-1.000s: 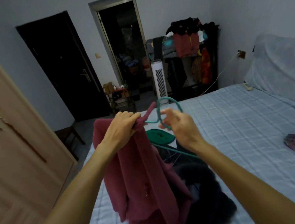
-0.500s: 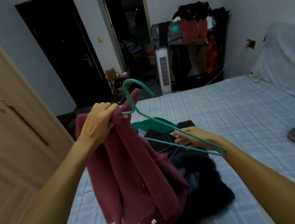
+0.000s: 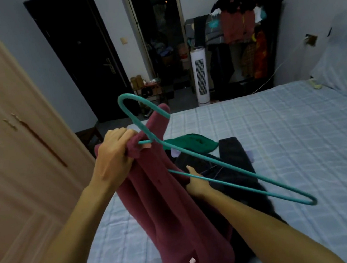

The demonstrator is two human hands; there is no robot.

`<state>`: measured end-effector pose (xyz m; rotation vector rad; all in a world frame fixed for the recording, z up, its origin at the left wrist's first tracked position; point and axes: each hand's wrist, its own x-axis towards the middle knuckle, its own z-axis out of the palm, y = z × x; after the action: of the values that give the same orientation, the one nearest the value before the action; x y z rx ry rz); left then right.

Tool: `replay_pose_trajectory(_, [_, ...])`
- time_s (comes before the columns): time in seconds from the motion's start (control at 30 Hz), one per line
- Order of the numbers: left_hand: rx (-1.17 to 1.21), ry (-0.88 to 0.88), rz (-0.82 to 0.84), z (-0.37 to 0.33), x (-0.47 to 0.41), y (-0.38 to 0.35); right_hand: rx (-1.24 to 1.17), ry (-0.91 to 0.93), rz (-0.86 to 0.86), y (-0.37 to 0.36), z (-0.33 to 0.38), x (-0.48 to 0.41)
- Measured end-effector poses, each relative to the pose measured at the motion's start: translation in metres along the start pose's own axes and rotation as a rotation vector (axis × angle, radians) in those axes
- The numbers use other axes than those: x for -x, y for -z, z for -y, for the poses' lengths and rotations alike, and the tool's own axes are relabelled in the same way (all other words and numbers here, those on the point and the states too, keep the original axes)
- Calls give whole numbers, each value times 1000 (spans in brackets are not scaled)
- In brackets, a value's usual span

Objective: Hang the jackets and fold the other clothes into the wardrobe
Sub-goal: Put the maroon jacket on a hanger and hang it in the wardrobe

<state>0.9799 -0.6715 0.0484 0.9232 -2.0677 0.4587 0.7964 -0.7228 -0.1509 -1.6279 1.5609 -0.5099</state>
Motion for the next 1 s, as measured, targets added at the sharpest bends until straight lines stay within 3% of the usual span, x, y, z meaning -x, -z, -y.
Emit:
replay_pose_trajectory(0.1, [-44, 54, 27, 15, 12, 8, 41, 30, 7, 20, -9, -6])
replay_pose_trajectory(0.23, [-176, 76, 130, 37, 28, 9, 94, 100, -211, 73, -31, -7])
replay_pose_trajectory(0.37, [-244, 57, 183, 50, 32, 7, -11, 223, -398, 117, -38, 0])
replay_pose_trajectory(0.57, [-320, 60, 355, 63, 39, 2, -64, 324, -507, 169, -5, 12])
replay_pose_trajectory(0.73, [-452, 272, 459, 73, 47, -8, 38, 340, -551, 189, 25, 29])
replay_pose_trajectory(1.0, [-603, 422, 294, 53, -8, 19, 270, 357, -829, 211, 75, 47])
